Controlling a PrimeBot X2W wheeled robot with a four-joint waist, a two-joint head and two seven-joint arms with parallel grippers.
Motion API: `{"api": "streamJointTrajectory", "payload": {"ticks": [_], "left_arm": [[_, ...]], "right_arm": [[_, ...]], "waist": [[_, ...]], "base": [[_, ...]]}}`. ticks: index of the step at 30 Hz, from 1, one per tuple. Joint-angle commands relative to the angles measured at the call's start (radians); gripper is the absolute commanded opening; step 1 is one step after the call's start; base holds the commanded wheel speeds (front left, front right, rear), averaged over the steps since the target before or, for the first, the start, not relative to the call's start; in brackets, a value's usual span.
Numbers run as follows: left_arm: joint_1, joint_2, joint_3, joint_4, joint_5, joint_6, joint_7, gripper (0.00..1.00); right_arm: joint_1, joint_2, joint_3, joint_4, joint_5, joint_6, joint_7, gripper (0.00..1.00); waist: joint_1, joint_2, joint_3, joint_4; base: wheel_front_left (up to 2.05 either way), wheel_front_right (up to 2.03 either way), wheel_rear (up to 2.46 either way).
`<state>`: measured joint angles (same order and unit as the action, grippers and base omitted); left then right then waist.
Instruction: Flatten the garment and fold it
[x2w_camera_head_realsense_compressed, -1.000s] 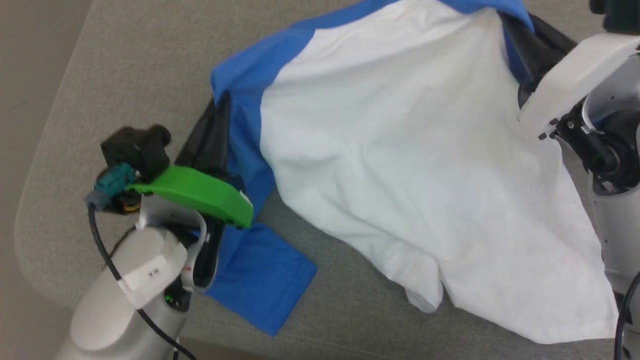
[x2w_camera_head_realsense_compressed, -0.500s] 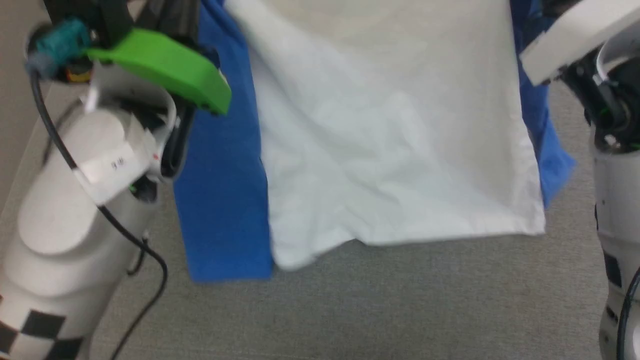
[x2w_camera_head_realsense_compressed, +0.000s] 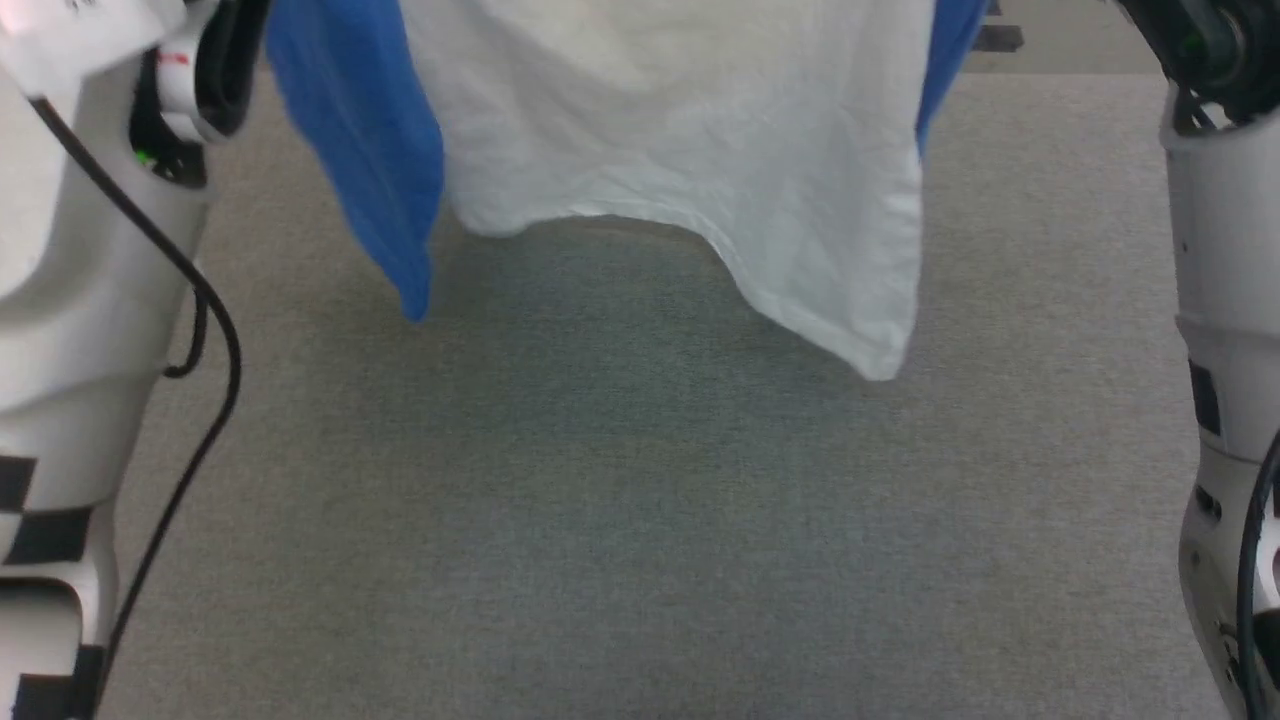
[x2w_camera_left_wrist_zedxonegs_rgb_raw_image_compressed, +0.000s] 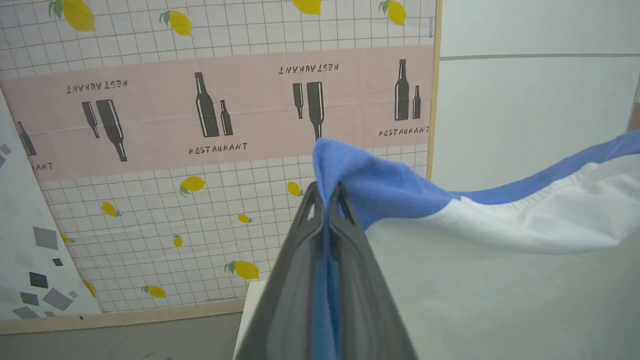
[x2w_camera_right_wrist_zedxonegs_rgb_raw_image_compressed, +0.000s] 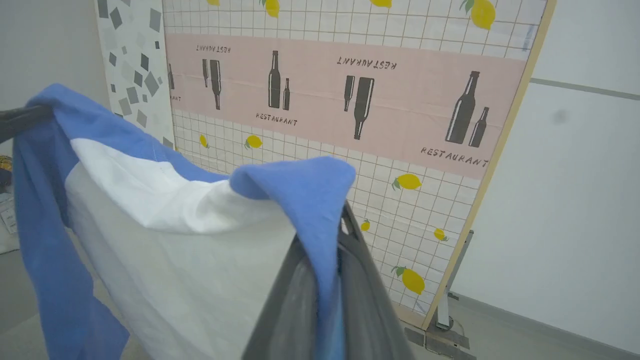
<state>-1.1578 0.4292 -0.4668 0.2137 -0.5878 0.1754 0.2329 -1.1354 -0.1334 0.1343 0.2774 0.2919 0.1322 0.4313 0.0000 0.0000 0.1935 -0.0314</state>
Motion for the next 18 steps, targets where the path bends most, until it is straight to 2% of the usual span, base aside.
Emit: {"api": "streamJointTrajectory", "payload": {"ticks": [1, 10, 18], "left_arm": [[-0.031, 0.008, -0.002, 0.015, 0.007, -0.007, 0.010, 0.00], [-0.123, 0.029, 0.010, 0.078, 0.014, 0.006, 0.056, 0.00], [-0.277, 0.021, 0.023, 0.116, 0.048, 0.016, 0.029, 0.00]], "right_arm": [[-0.031, 0.007, -0.001, 0.022, -0.017, -0.002, -0.001, 0.00], [-0.148, 0.038, -0.026, 0.163, -0.088, -0.002, 0.001, 0.00], [-0.288, 0.043, -0.033, 0.240, -0.177, -0.002, -0.052, 0.00]], "waist": [[0.0000, 0.0000, -0.007, -0.023], [0.0000, 0.0000, 0.051, -0.065], [0.0000, 0.0000, 0.199, -0.081]], "base": [[0.00, 0.00, 0.00], [0.00, 0.00, 0.00], [0.00, 0.00, 0.00]]}}
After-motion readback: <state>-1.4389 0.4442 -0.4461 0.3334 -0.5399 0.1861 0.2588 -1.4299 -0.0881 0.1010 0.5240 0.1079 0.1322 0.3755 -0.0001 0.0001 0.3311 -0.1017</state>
